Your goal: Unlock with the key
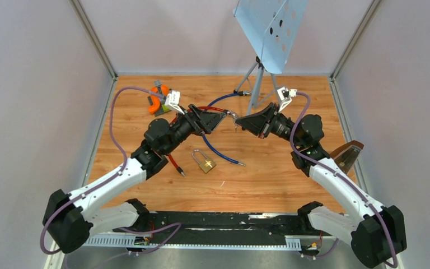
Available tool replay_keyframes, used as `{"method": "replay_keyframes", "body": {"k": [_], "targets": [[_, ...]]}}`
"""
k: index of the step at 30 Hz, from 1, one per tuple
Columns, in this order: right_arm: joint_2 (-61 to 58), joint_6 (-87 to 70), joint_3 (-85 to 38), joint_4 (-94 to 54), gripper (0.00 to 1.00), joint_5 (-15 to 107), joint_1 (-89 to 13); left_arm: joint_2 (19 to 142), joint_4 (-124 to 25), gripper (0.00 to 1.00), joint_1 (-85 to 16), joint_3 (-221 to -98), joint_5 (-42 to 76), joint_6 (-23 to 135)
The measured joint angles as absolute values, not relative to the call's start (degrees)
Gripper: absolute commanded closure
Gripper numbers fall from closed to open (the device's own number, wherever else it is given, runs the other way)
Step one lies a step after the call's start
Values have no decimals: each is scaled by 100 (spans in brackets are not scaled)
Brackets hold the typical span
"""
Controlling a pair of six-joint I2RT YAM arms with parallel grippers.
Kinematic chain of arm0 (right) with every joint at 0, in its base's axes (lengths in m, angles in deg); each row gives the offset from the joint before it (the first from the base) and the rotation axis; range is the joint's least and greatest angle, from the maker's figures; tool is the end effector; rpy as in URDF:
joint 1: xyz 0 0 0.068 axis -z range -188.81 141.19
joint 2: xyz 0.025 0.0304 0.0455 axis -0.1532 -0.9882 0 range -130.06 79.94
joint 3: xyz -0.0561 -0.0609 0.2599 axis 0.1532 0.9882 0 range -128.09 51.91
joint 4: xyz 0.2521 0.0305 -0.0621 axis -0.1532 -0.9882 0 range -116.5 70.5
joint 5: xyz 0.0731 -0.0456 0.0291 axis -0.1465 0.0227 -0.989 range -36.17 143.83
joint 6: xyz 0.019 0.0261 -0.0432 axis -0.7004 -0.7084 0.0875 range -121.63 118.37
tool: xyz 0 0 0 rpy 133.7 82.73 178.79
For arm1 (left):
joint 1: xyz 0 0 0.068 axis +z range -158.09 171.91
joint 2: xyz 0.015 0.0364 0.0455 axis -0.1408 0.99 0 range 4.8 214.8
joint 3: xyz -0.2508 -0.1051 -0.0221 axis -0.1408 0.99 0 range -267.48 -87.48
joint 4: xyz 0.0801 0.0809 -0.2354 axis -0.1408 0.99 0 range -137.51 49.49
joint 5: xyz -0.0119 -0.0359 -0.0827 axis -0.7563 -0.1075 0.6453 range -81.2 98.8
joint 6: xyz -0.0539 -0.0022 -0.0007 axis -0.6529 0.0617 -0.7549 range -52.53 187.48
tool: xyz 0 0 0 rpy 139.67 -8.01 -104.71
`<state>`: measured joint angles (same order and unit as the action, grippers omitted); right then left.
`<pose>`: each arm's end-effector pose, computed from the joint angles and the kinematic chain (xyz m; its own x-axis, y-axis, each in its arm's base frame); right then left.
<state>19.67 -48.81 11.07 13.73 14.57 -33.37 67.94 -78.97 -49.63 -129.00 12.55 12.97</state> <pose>0.2079 0.1197 0.3421 -0.4985 0.3966 -0.7708 -0.7578 0.2323 0.6097 0.1920 -0.1731 0.3332 -0.5037 -0.6391 -0.5812 0.5163 0.3167 -0.7957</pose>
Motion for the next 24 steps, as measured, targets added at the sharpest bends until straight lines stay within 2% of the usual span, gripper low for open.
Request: {"method": "replay_keyframes", "body": {"k": [7, 14, 20, 24], "targets": [[2159, -4708, 1420, 547, 100, 1420, -3127, 6250, -4735, 0, -4961, -13932, 448, 2460], [2358, -4721, 2043, -17, 100, 1461, -2989, 7152, -1832, 0, -4887, -15204, 324, 2902], [2520, -4710, 2102, -69, 100, 1498, -2946, 8011, -783, 0, -4452, -15075, 1128, 2766], [2533, -4677, 2102, -150, 100, 1498, -2924, 8210, -282, 0, -4327, -14889, 848, 2181]]}}
